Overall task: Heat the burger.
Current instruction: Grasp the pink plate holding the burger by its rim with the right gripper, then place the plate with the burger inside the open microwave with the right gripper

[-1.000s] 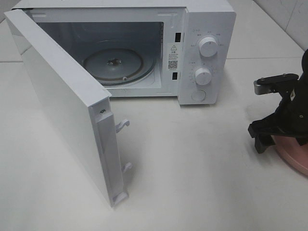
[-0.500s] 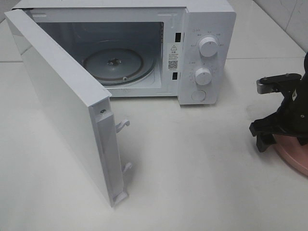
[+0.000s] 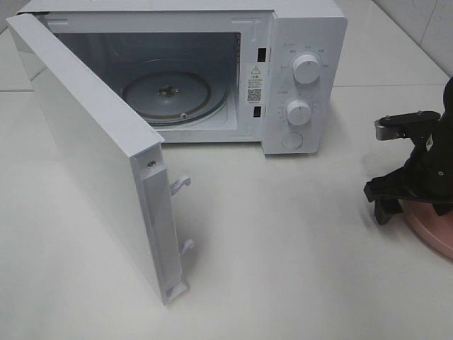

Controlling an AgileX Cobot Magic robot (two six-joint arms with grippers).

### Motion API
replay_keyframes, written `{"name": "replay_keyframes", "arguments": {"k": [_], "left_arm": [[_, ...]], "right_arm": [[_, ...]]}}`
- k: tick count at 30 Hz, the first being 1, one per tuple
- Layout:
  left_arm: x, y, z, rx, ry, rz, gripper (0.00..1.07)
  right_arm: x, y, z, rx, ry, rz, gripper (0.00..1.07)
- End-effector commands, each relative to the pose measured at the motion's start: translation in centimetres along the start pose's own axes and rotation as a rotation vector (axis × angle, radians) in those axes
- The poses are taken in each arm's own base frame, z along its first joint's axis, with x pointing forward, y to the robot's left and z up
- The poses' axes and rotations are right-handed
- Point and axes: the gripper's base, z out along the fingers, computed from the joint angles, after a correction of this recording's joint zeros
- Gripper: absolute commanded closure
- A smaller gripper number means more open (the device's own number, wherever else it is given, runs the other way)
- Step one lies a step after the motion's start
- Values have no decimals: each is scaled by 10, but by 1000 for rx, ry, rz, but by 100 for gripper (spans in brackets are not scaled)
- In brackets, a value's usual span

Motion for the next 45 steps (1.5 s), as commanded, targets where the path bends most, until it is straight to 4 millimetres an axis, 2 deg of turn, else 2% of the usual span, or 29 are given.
{"name": "replay_keyframes", "arguments": {"k": [1,8,17,19,20,21,22,23,24,25,26,27,28,45], "left_arm": [[1,0,-1,4,-3,-9,7],[1,0,-1,4,-3,-9,7],[1,0,-1,4,-3,-9,7],[1,0,-1,4,-3,-9,7],[1,0,-1,4,-3,-9,7],[1,0,-1,4,-3,-9,7],[1,0,-1,4,-3,-9,7],[1,0,-1,4,-3,-9,7],[1,0,-1,4,-3,-9,7],[1,0,-1,4,-3,-9,7],[1,0,-1,4,-3,-9,7],[1,0,-1,4,-3,-9,7],[1,0,-1,4,-3,-9,7],[1,0,-1,4,-3,-9,7]], "right_arm": [[0,-1,1,-1,3,3,22],[2,3,14,-10,45,4,22],[2,3,14,-11,38,12,28],[1,3,14,-11,36,27,39],[1,3,14,-11,36,27,39],[1,3,14,-11,33,43,51],[1,3,14,-11,33,43,51],[1,3,14,-12,31,45,67],[1,3,14,-12,31,45,67],[1,3,14,-12,27,45,84],[0,3,14,-12,26,45,93],[0,3,14,-12,26,45,93],[0,3,14,-13,26,44,106],[1,2,10,-9,31,55,107]]}}
